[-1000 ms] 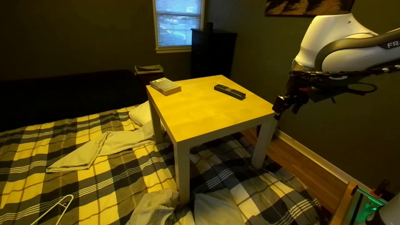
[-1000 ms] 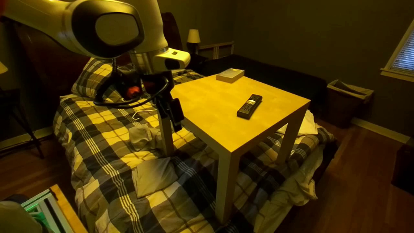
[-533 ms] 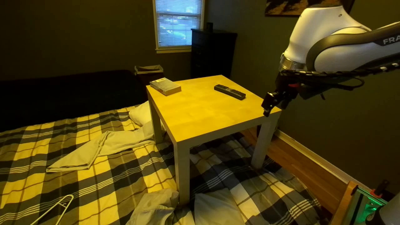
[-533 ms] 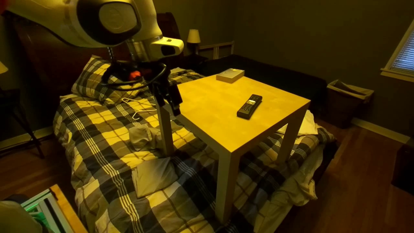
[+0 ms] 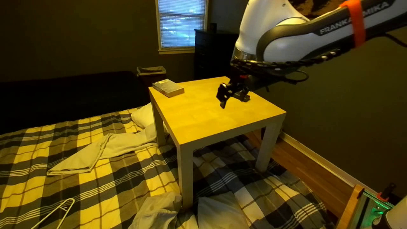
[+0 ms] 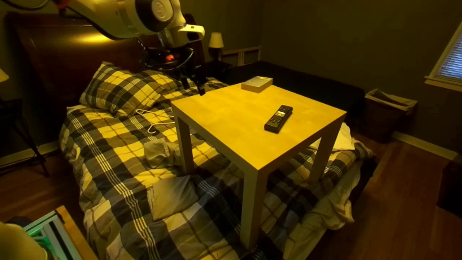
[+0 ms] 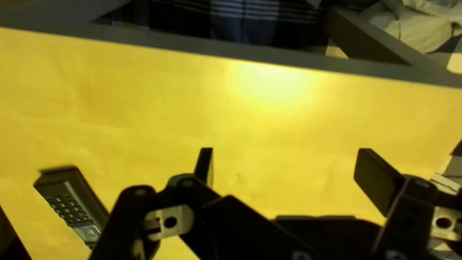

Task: Slide the book backwards towards the edge of the table

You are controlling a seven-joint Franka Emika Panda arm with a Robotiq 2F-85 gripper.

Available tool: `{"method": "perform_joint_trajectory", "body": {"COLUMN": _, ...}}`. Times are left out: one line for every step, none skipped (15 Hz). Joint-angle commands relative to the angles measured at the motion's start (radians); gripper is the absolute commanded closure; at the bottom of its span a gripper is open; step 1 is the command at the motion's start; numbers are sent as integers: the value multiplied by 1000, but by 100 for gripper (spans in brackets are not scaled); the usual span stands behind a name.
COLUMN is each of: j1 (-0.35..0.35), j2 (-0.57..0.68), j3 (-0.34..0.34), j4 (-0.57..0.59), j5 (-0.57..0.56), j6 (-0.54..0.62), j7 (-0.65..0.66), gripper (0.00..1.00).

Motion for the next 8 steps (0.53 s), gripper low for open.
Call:
{"method": "perform_joint_trajectory", "body": {"j1": 37, "j2": 241, "j3": -46, "j4": 231, "j5": -55, "j6": 82, "j7": 58, "gripper": 0}}
{"method": "perform_joint_trajectory", "body": {"j1": 52, "j2": 298, "j3": -63, "j4": 292, "j5": -54, "j6": 104, "j7": 56, "gripper": 0}}
{"method": "perform_joint_trajectory", "body": {"j1": 67, "j2": 353, "j3": -82, "j4": 353, "j5": -43, "j6": 133, "j7": 48, "gripper": 0}}
{"method": "perform_joint_trajectory", "body": {"j1": 30, "j2": 410, "j3": -50, "j4": 415, "j5": -44, "j6": 162, "j7": 52, "gripper": 0}}
{"method": "perform_joint_trajectory", "body": {"j1": 94, "j2": 462, "j3": -119, "j4": 478, "j5": -29, "j6": 190, "j7": 42, "gripper": 0}}
{"method": "perform_joint_trajectory", "body": {"j1": 106, "j2": 512, "j3": -133, "j4": 537, "j5": -11, "j6": 213, "j7": 36, "gripper": 0}}
{"method": "perform_joint_trajectory", "body": {"j1": 128, "j2": 563, "j3": -158, "j4": 598, "j5": -11, "j6": 238, "j7": 41, "gripper": 0}}
{"method": "perform_joint_trajectory", "body": {"j1": 153, "j2": 615, "j3": -188, "j4": 659, "j5": -20, "j6": 276, "j7": 58, "gripper": 0}}
